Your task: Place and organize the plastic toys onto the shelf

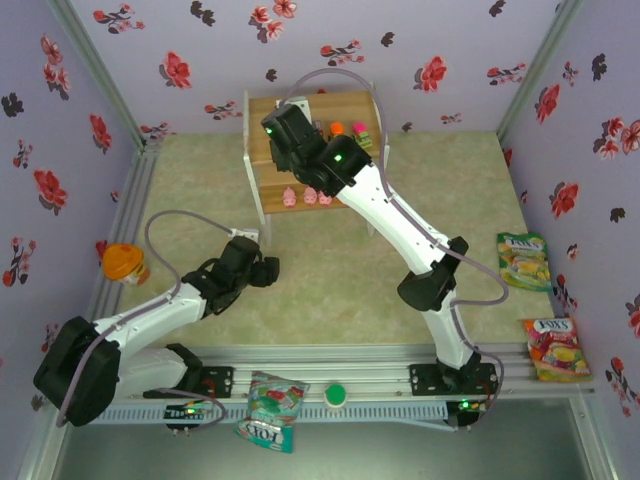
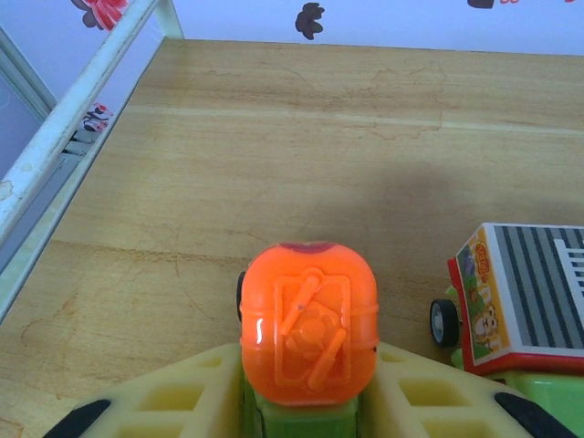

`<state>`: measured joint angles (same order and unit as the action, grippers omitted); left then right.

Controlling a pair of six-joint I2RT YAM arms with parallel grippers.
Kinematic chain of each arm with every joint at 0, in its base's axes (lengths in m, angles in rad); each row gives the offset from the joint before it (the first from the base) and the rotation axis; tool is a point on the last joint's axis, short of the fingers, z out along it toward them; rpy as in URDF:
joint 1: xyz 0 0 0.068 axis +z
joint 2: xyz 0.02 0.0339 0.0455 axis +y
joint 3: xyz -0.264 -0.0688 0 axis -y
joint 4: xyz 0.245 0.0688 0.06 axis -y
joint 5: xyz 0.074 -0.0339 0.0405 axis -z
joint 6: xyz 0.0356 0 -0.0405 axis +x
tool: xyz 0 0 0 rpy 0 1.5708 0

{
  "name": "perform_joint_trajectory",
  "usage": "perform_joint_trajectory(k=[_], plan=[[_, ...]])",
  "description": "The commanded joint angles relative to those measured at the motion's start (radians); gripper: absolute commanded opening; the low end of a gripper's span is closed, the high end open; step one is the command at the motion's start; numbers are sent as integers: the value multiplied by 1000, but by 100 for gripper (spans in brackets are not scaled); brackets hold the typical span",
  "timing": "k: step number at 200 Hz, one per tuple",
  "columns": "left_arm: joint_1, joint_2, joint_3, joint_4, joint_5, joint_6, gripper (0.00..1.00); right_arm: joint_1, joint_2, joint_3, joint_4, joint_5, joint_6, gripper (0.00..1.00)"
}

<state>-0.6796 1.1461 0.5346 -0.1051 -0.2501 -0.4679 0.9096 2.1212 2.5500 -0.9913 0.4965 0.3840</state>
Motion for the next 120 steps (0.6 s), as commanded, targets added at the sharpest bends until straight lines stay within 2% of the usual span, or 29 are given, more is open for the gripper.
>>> perform_joint_trajectory(k=[1,120], plan=[[4,-11,7,8,3,19,77,-6,16,28,-21,-8,-22,36],[5,-2,12,8,3,17,77,3,-7,54,-20,-5,-34,41]])
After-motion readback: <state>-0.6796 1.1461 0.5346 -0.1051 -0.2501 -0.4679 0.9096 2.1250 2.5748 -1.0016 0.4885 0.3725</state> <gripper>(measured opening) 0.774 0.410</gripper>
